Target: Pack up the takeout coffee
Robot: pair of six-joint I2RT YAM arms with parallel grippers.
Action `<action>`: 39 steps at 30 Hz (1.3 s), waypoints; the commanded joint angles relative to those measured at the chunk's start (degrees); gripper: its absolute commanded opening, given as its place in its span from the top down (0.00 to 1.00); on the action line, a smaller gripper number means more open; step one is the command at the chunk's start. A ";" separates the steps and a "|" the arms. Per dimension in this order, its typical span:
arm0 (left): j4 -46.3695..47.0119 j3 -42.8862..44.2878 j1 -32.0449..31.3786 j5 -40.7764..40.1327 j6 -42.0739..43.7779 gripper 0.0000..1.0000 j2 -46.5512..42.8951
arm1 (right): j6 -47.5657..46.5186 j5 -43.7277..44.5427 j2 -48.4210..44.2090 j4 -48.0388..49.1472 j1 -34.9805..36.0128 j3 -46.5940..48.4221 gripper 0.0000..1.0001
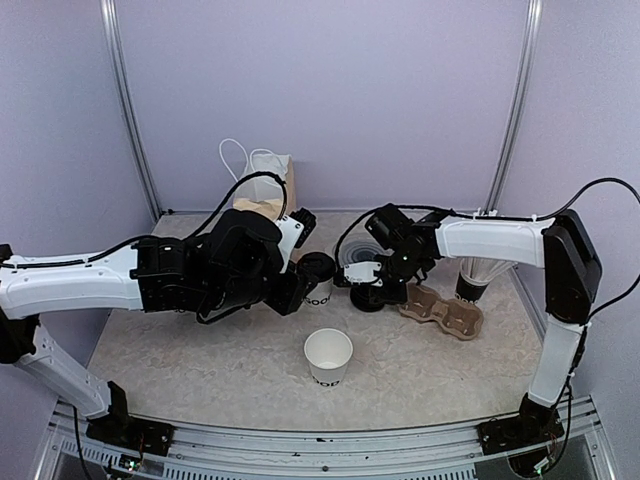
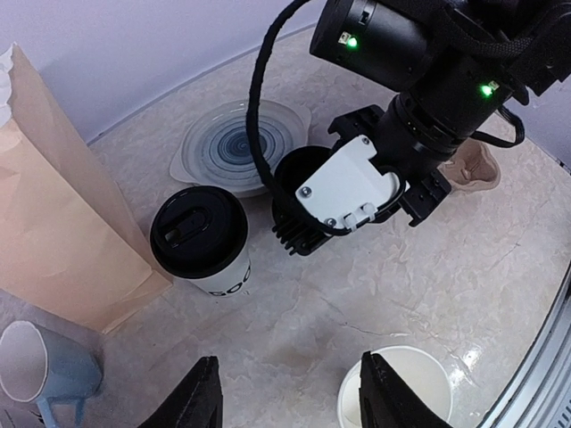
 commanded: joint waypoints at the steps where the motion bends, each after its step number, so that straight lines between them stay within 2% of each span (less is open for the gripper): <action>1: 1.59 -1.12 0.63 -0.01 -0.74 0.48 -1.32 | 0.59 1.52 1.43 0.06 0.17 2.53 0.83; 16: 2.75 -3.21 1.63 -1.47 -0.88 0.48 -3.17 | 2.60 -0.22 1.45 -3.18 0.25 5.66 0.93; 19: 5.30 -4.54 2.37 -2.60 0.39 0.36 -3.90 | 4.64 -3.64 -1.58 -5.49 0.23 8.27 0.94; 21: 11.61 -8.33 2.76 -3.72 3.34 0.27 -5.37 | 6.03 -7.46 -3.58 -7.62 0.11 10.69 0.95; 23: 20.79 -13.64 3.91 -2.10 6.46 0.22 -7.41 | 7.51 -14.16 -5.60 -9.71 -0.76 13.15 0.97; 26: 38.72 -23.01 6.31 4.10 12.05 0.20 -11.51 | 9.14 -30.93 -7.97 -12.34 -2.69 16.27 0.97; 29: 54.80 -29.91 8.61 11.71 17.43 0.20 -13.74 | 9.90 -44.06 -9.88 -12.99 -3.66 17.32 0.97; 31: 61.68 -32.80 8.73 14.99 20.81 0.20 -13.48 | 10.69 -51.66 -10.67 -13.04 -3.85 17.46 0.96; 35: 69.99 -32.82 8.60 17.85 24.14 0.20 -10.08 | 11.19 -64.29 -10.74 -14.40 -4.03 18.48 0.95; 37: 74.61 -32.80 7.93 19.31 25.51 0.14 -8.30 | 11.83 -68.88 -10.22 -15.18 -4.03 19.45 0.94; 39: 78.23 -32.21 6.92 20.89 26.93 0.13 -6.58 | 12.39 -71.53 -10.02 -15.32 -4.07 19.97 0.94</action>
